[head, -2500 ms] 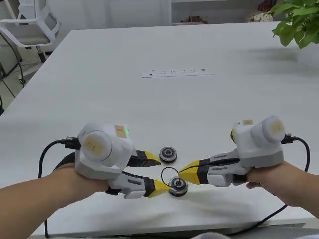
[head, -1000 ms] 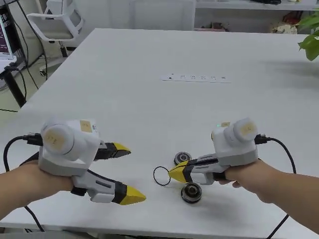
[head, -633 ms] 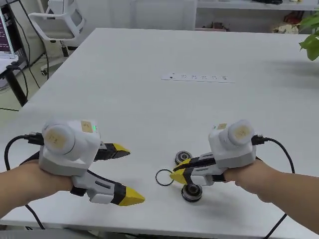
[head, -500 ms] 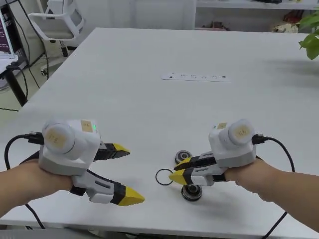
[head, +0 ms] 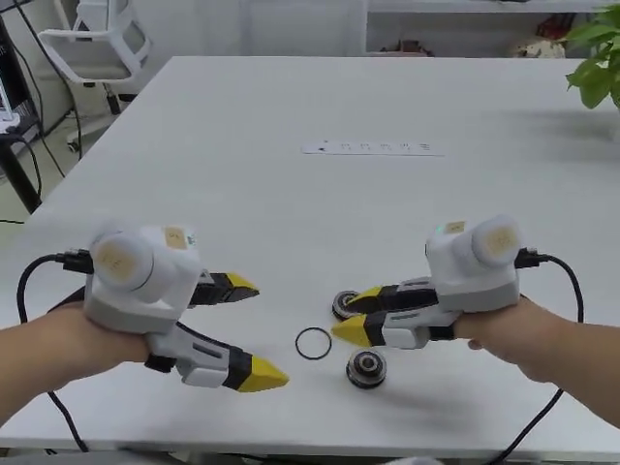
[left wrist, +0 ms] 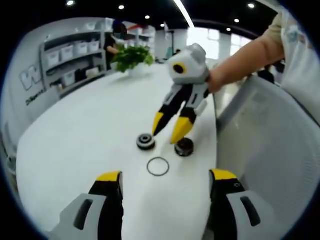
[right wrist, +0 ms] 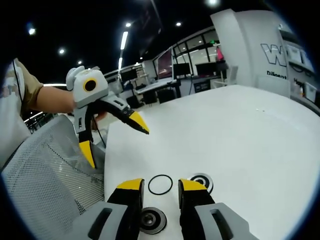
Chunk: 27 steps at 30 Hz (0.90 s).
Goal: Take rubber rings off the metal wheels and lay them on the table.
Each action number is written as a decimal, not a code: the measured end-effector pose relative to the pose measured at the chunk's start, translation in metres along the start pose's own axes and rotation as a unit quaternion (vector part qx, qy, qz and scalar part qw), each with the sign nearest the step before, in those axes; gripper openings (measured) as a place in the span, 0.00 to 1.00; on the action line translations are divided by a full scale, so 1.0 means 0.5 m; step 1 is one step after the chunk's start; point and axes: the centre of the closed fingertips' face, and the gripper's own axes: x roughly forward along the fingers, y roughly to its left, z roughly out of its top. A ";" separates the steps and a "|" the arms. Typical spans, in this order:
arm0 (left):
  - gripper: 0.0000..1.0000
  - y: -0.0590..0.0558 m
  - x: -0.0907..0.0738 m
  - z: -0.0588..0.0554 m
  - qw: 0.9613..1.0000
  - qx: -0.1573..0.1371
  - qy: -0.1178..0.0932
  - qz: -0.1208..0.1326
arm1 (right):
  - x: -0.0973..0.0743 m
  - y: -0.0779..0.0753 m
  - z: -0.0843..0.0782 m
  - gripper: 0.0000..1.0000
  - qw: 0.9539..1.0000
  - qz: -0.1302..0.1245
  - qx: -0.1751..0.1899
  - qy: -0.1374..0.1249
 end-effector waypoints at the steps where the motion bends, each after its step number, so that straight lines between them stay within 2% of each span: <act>1: 0.70 0.000 0.001 0.001 1.000 0.000 0.000 0.000 | -0.003 0.000 0.000 0.25 1.000 0.000 0.000 -0.002; 9: 0.69 0.001 0.024 0.022 1.000 0.007 -0.004 -0.010 | -0.038 -0.005 -0.005 0.27 1.000 -0.006 -0.001 -0.013; 14: 0.68 -0.004 0.038 0.031 1.000 0.012 -0.005 -0.017 | -0.051 0.003 -0.014 0.27 1.000 -0.007 0.000 -0.016; 27: 0.63 -0.020 0.074 0.047 0.999 0.022 -0.003 -0.033 | -0.067 0.013 -0.064 0.28 1.000 0.002 -0.014 0.006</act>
